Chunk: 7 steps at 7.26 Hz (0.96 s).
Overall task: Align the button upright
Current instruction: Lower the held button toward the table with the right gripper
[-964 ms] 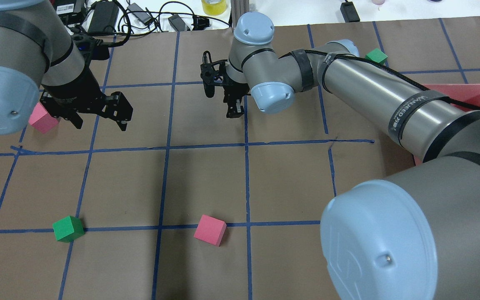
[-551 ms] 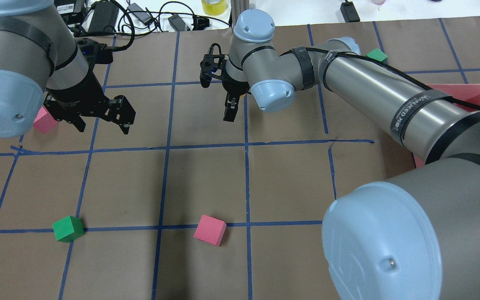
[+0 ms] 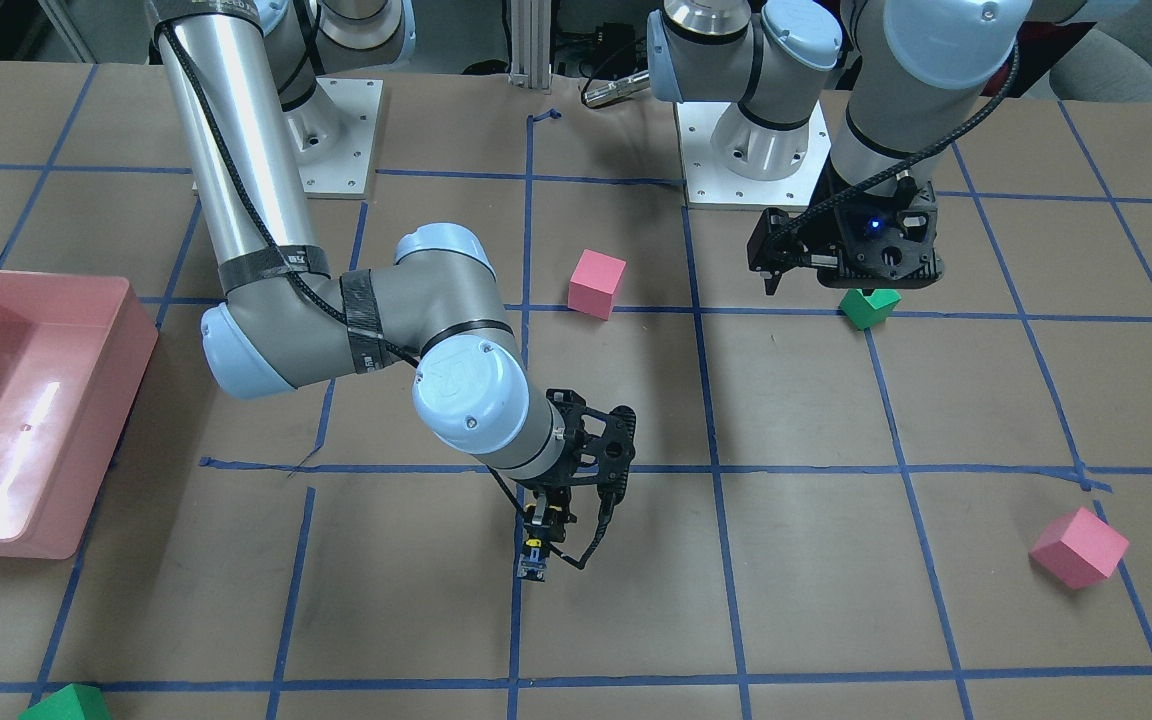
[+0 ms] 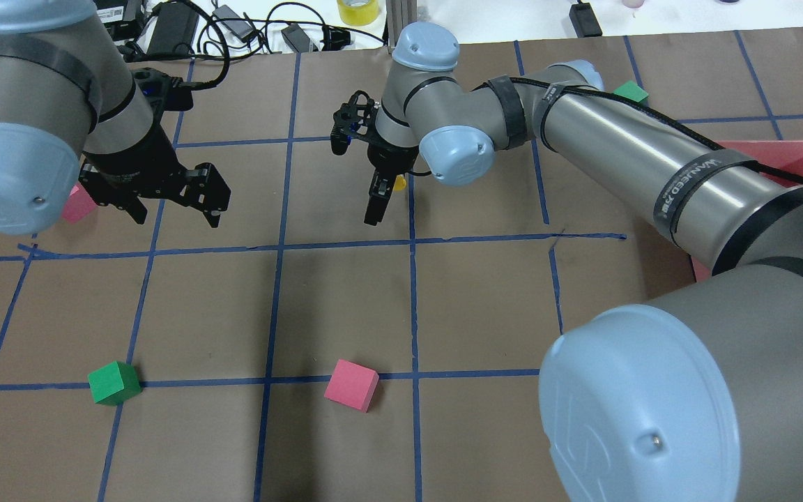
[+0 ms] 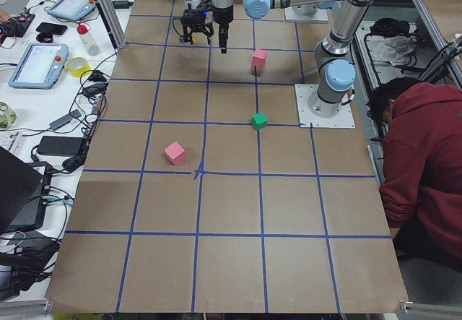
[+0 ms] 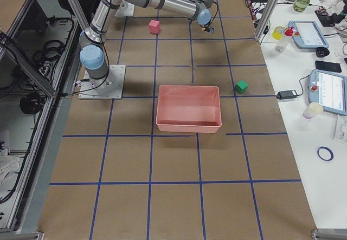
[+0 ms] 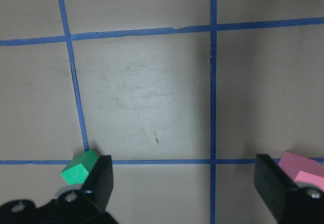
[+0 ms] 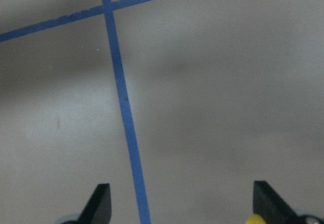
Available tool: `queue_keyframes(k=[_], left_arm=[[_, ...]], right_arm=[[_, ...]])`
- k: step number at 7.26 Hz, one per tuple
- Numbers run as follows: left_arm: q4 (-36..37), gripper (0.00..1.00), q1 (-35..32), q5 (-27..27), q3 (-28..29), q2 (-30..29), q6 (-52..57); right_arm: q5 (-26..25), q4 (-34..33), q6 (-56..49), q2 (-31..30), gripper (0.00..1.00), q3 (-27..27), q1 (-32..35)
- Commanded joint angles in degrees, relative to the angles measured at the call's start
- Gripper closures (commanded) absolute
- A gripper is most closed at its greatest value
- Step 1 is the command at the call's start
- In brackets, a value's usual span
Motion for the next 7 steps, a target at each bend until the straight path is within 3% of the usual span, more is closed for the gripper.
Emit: queue_keyframes(k=[1, 7], left_arm=[[0.2, 0.00, -0.1, 0.0, -0.1, 0.0, -0.1], [0.2, 0.00, -0.1, 0.0, 0.0, 0.0, -0.1]], right_arm=[[0.5, 2.3, -2.3, 0.5, 0.00, 1.0, 0.0], [1.1, 2.3, -0.5, 0.1, 0.00, 4.3, 0.0]])
